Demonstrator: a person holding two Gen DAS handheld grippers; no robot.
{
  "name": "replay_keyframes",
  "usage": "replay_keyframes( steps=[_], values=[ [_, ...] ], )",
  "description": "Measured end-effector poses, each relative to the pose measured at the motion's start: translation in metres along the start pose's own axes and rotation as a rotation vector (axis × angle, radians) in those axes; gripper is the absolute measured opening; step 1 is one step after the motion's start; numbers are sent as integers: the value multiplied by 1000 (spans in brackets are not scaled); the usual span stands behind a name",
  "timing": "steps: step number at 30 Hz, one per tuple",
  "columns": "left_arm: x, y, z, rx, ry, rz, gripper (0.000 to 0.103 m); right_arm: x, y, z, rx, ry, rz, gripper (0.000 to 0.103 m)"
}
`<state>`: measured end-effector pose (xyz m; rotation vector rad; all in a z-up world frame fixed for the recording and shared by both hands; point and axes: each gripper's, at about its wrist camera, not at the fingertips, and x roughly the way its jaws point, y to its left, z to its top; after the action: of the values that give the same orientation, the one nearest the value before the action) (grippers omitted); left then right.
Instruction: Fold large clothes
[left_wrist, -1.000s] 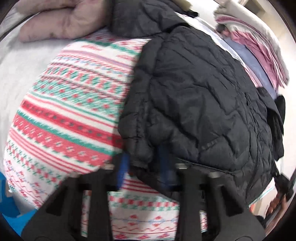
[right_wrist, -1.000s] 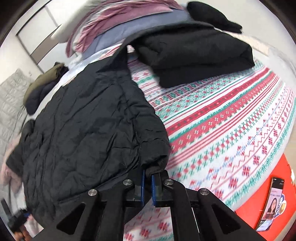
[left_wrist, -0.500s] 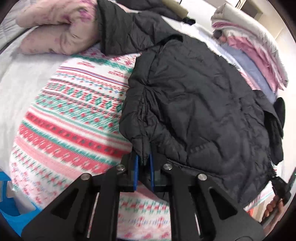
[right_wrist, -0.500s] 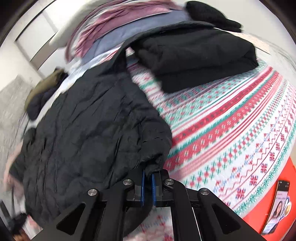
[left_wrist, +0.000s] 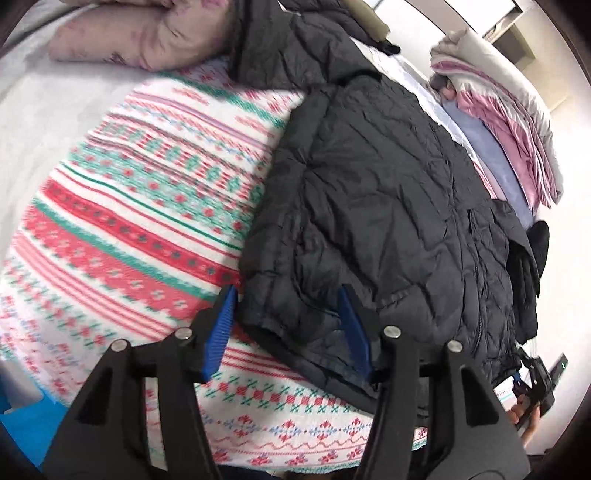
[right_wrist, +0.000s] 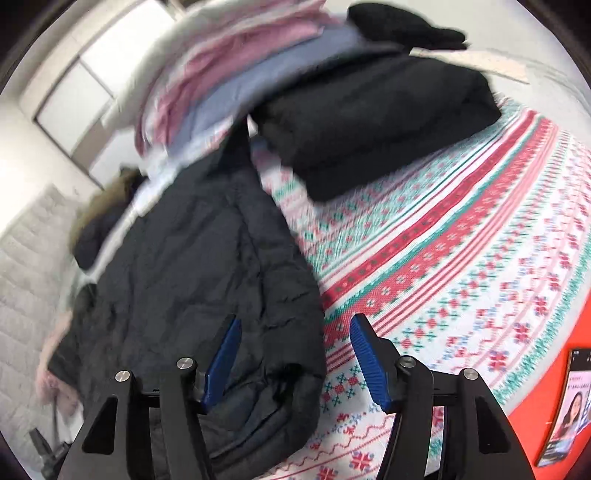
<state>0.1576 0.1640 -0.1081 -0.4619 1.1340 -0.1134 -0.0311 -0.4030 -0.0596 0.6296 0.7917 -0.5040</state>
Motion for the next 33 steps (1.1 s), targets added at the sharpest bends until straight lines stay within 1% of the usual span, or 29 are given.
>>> replay_keyframes(
  steps=[1,2,3,5,6,9,12,14,18,21,23,25,26,27,28,30,31,32,33],
  values=[
    [7,-2,-1,7,13,8,48,13,5,0,-30,48,-12,30],
    [13,-6,-4,24,11,32,31,24,9,-3,-50,93,-28,7],
    [14,-8,-5,33,2,40,22,28,8,-6,-44,106,-38,7],
    [13,-13,-4,31,-18,35,15,17,7,-10,-27,64,-53,5],
    [12,-14,-3,32,-22,39,14,11,5,-13,-17,40,-66,5],
    [14,-25,3,73,-29,73,12,0,0,-24,19,29,-93,5],
    [16,-29,10,96,-40,79,12,-6,10,-27,-13,18,-137,5],
    [17,-24,15,78,-32,66,12,0,17,-27,-38,20,-151,5],
    [11,-13,18,29,-22,25,13,19,30,-23,-106,64,-96,7],
    [-2,-5,14,-8,-15,-4,13,28,34,-21,-128,88,-82,9],
    [-21,-1,8,-23,-26,-33,13,25,27,-15,-91,81,-61,9],
    [-39,2,3,-33,-36,-55,13,9,7,-11,-7,23,-56,11],
    [-47,4,1,-39,-41,-62,13,-1,-1,-10,27,-7,-43,17],
    [-53,6,0,-44,-44,-66,15,-12,-6,-10,45,-43,-47,22],
    [-63,7,0,-52,-55,-81,18,-19,-6,-10,39,-72,-74,23],
    [-75,1,5,-73,-81,-106,36,-34,-1,-10,11,-124,-134,25],
    [-79,-2,8,-78,-94,-120,41,-38,1,-9,6,-143,-140,26],
    [-88,-7,8,-85,-117,-152,52,-46,5,-6,6,-171,-140,29],
    [-92,-9,8,-88,-127,-171,62,-53,9,-4,4,-198,-135,35]
  ],
)
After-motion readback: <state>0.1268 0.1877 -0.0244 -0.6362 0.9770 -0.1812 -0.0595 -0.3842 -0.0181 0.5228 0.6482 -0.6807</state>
